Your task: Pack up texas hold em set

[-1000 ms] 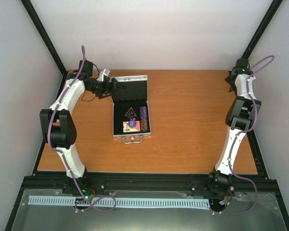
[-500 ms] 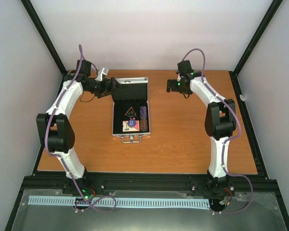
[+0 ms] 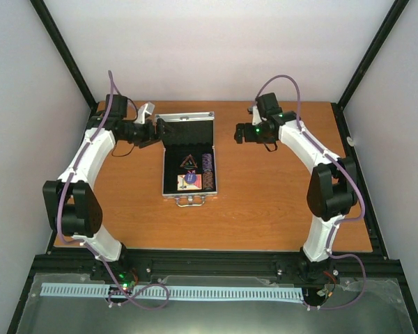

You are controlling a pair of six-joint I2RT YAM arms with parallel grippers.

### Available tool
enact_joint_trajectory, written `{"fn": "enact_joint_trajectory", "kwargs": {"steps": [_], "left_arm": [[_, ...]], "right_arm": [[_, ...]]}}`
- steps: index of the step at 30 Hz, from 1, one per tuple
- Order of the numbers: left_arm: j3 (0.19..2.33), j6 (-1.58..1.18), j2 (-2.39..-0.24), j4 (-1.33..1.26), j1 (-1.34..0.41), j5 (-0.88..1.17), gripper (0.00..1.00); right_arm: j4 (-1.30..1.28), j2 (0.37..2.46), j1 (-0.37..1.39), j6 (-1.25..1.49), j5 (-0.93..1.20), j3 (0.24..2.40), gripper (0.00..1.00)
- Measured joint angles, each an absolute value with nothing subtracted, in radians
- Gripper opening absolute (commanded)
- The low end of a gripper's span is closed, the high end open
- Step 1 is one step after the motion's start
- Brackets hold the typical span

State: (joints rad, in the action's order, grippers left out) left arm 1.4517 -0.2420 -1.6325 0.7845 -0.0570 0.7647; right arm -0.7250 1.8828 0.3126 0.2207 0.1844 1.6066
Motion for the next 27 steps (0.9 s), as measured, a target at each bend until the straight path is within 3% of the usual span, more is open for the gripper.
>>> {"fn": "enact_joint_trajectory", "kwargs": {"steps": [14, 27], "left_arm": [[1.407, -0.262, -1.468, 0.778, -0.057, 0.789, 1.0], [1.554, -0.291, -1.428, 0.801, -0.057, 0.706, 1.0]], "right_arm": [[-0.751, 1.819, 0.382, 0.219, 0.453, 1.658, 1.0], [-0.738, 2.092, 0.385, 0.319, 0.554, 2.111, 1.0]]}}
